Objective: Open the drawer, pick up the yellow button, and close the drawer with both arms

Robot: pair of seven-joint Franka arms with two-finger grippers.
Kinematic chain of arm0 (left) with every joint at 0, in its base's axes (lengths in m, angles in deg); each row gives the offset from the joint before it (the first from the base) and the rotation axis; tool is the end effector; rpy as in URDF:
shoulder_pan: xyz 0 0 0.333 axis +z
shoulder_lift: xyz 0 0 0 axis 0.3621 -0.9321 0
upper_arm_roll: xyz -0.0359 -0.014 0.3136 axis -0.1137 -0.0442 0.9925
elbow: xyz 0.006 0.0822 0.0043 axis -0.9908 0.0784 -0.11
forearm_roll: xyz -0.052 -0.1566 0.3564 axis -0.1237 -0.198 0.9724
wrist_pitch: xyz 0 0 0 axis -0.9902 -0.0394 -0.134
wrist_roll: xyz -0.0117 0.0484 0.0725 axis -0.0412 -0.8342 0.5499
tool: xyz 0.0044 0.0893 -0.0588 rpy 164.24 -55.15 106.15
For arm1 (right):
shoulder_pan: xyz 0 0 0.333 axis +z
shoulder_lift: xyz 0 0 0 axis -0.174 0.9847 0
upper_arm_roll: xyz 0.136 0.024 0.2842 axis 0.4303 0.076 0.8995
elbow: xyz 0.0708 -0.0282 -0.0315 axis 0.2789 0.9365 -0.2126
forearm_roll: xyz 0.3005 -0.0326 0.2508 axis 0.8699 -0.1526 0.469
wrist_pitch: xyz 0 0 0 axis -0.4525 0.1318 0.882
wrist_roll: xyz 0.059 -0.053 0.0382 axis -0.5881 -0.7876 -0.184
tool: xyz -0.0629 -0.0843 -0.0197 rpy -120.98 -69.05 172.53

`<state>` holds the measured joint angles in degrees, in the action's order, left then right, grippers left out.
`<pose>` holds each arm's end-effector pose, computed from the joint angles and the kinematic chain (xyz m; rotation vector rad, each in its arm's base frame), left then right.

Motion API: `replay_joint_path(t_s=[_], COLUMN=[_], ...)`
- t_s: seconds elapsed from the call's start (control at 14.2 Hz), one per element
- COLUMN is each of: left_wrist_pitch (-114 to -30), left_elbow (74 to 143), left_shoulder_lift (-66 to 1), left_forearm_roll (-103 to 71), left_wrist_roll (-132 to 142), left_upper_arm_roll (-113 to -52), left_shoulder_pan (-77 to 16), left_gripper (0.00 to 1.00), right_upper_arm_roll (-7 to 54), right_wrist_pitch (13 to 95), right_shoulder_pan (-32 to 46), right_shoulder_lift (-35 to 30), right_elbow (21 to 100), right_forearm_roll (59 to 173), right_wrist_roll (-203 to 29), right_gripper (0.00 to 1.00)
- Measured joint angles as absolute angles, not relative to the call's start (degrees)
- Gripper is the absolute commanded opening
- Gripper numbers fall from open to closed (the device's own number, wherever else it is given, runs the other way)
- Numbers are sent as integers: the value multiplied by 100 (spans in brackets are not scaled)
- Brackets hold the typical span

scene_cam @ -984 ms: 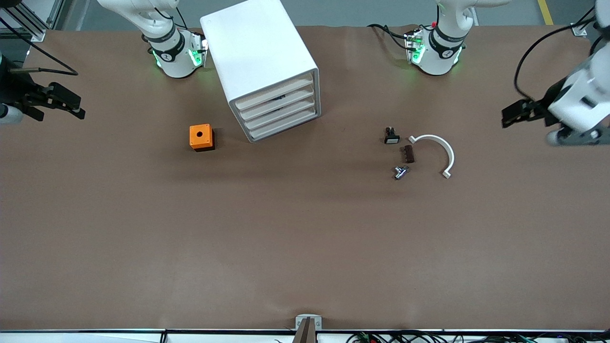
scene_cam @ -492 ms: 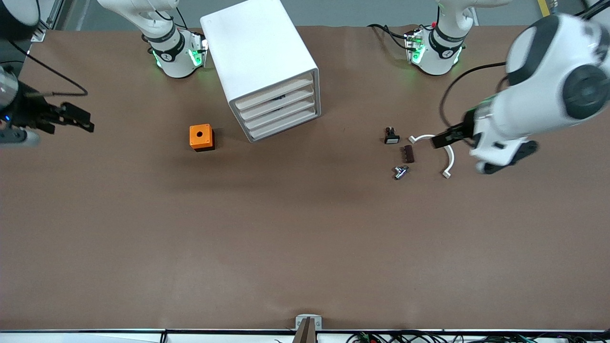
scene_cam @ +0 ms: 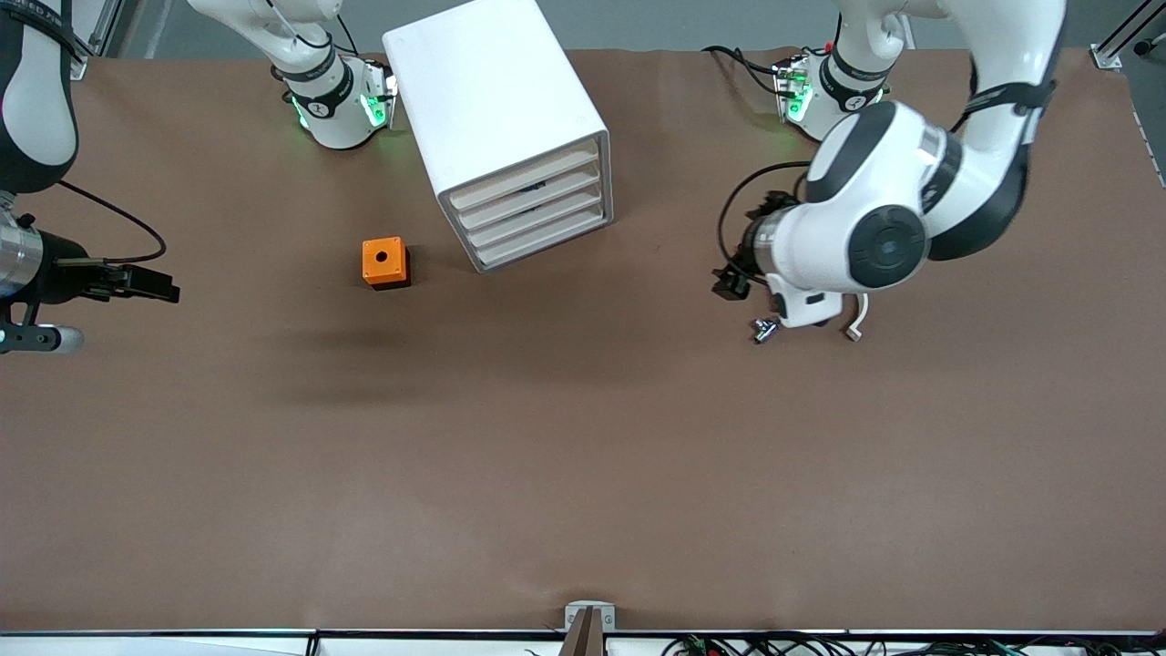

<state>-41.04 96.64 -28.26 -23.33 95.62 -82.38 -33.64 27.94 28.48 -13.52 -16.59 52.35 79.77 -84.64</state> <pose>0.5319 -0.3211 0.4355 -2.3771 -1.6257 0.7774 0.5913 -0.0461 0.5253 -3.1086 0.0564 0.2717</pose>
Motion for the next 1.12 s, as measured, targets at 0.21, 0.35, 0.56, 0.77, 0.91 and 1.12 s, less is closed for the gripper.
replay_joint_path(t_s=[0.21, 0.35, 0.56, 0.77, 0.91, 1.12], left_wrist_pitch=[-4091, -4091, -4099, -4094, -4093, -4162], left_elbow=[9664, 9663, 9654, 9638, 9636, 9631], left_shoulder_lift=[-3148, -3422, -3871, -4172, -4327, -4564], left_forearm_roll=[-2875, -3374, -4508, -5161, -5344, -5686], left_wrist_roll=[10931, 11871, 12707, 13052, 13304, 13442], left_upper_arm_roll=[-8263, -8272, -8272, -8270, -8273, -8275], left_shoulder_pan=[-3693, -3976, -4153, -4158, -4291, -4484], left_gripper=[100, 100, 63, 60, 50, 50], right_upper_arm_roll=[2851, 2883, 2895, 2907, 2916, 2929], right_wrist_pitch=[2795, 2769, 2748, 2678, 2675, 2676], right_shoulder_pan=[-1312, -1189, -1012, -877, -656, -311], right_shoulder_lift=[-1664, -1664, -1665, -1665, -1665, -1665], right_elbow=[5183, 5180, 5170, 5166, 5163, 5159], right_forearm_roll=[7977, 7977, 7982, 7998, 8000, 8000], right_wrist_roll=[-8015, -7544, -6847, -6072, -5467, -4695], right_gripper=[100, 100, 100, 100, 100, 100])
